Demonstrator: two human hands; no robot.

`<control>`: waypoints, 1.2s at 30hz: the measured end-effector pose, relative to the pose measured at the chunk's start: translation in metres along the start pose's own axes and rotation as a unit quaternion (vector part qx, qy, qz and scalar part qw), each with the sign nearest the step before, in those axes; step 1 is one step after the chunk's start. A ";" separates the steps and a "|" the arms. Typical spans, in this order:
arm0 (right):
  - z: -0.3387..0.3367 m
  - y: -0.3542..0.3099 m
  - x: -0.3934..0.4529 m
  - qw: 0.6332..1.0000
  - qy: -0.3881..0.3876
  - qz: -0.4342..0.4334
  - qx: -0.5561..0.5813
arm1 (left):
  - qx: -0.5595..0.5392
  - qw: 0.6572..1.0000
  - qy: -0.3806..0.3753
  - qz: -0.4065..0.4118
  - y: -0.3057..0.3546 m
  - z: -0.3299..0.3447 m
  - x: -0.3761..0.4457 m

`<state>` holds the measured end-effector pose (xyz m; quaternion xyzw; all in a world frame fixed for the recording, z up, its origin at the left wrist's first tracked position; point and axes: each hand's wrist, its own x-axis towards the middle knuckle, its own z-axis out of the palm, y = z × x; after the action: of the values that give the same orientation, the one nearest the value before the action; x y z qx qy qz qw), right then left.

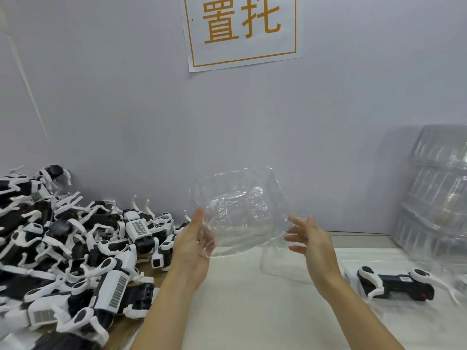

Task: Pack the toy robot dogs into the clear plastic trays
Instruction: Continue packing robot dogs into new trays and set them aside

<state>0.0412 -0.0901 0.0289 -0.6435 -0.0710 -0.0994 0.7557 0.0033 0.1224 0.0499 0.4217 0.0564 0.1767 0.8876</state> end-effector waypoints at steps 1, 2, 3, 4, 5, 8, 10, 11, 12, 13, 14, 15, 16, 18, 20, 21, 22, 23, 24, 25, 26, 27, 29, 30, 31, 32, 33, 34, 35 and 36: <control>-0.001 0.003 0.001 0.998 0.014 -0.022 -0.050 | 0.010 0.999 0.002 0.031 0.007 0.001 0.000; -0.001 0.005 0.001 0.992 0.020 -0.050 -0.115 | 0.020 0.998 0.006 0.063 0.014 0.001 -0.001; -0.001 0.008 0.001 0.978 0.017 -0.077 -0.191 | 0.031 0.995 0.014 0.092 0.020 0.001 -0.001; 0.000 0.011 0.001 0.958 0.005 -0.096 -0.270 | 0.044 0.992 0.028 0.119 0.025 0.000 -0.001; 0.001 0.015 0.000 0.931 -0.010 -0.105 -0.350 | 0.061 0.987 0.044 0.144 0.029 0.000 -0.001; 0.003 0.026 -0.001 0.834 -0.059 -0.099 -0.540 | 0.130 0.968 0.078 0.200 0.036 0.002 0.000; 0.005 0.029 -0.003 0.800 -0.076 -0.121 -0.583 | 0.168 0.959 0.078 0.217 0.037 0.004 0.000; 0.006 0.029 -0.003 0.798 -0.076 -0.133 -0.584 | 0.182 0.954 0.074 0.224 0.036 0.005 0.000; 0.007 0.029 -0.003 0.801 -0.075 -0.145 -0.577 | 0.197 0.951 0.068 0.230 0.035 0.006 0.000; 0.009 0.028 -0.004 0.806 -0.077 -0.156 -0.565 | 0.214 0.947 0.064 0.233 0.034 0.007 0.000; 0.011 0.027 -0.005 0.813 -0.081 -0.165 -0.553 | 0.231 0.943 0.061 0.234 0.033 0.008 -0.001; 0.013 0.027 -0.006 0.821 -0.086 -0.172 -0.538 | 0.244 0.939 0.060 0.234 0.032 0.008 -0.001; 0.015 0.027 -0.008 0.830 -0.088 -0.175 -0.522 | 0.251 0.937 0.061 0.234 0.031 0.009 -0.001; 0.019 0.026 -0.012 0.853 -0.081 -0.182 -0.483 | 0.255 0.936 0.066 0.232 0.029 0.009 0.000; 0.020 0.024 -0.014 0.859 -0.065 -0.198 -0.467 | 0.254 0.936 0.067 0.234 0.028 0.008 0.001; 0.021 0.022 -0.015 0.854 -0.058 -0.216 -0.470 | 0.256 0.935 0.067 0.236 0.028 0.008 0.001; 0.022 0.020 -0.016 0.843 -0.044 -0.240 -0.478 | 0.257 0.934 0.066 0.238 0.027 0.008 0.001; 0.022 0.016 -0.018 0.834 -0.027 -0.258 -0.487 | 0.257 0.934 0.066 0.239 0.027 0.008 0.001; 0.023 0.012 -0.019 0.830 -0.011 -0.257 -0.494 | 0.257 0.934 0.065 0.240 0.026 0.008 0.001; 0.023 0.010 -0.020 0.829 -0.001 -0.242 -0.504 | 0.258 0.933 0.065 0.241 0.026 0.008 0.001; 0.022 0.009 -0.020 0.828 0.001 -0.224 -0.513 | 0.261 0.932 0.065 0.242 0.025 0.008 0.001; 0.023 0.008 -0.021 0.831 0.003 -0.210 -0.516 | 0.264 0.931 0.066 0.244 0.025 0.008 0.001; 0.023 0.007 -0.021 0.832 -0.003 -0.187 -0.522 | 0.271 0.929 0.068 0.244 0.025 0.008 0.001; 0.023 0.008 -0.021 0.831 -0.015 -0.179 -0.526 | 0.274 0.928 0.069 0.241 0.024 0.008 0.001; 0.022 0.010 -0.022 0.832 -0.031 -0.175 -0.525 | 0.277 0.928 0.070 0.238 0.024 0.008 0.001; 0.021 0.012 -0.021 0.838 -0.050 -0.173 -0.515 | 0.278 0.929 0.071 0.235 0.024 0.007 0.001; 0.020 0.015 -0.021 0.848 -0.075 -0.170 -0.497 | 0.278 0.929 0.071 0.233 0.024 0.007 0.001; 0.020 0.016 -0.022 0.856 -0.104 -0.165 -0.478 | 0.278 0.929 0.071 0.233 0.023 0.007 0.001; 0.021 0.018 -0.023 0.860 -0.133 -0.159 -0.466 | 0.277 0.929 0.070 0.235 0.023 0.008 0.001; 0.022 0.020 -0.023 0.861 -0.154 -0.156 -0.458 | 0.277 0.928 0.068 0.238 0.022 0.008 0.001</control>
<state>0.0243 -0.0643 0.0075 -0.9047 -0.2327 -0.1367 0.3298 0.0005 0.1294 0.0718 0.6384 0.0615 0.3889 0.6613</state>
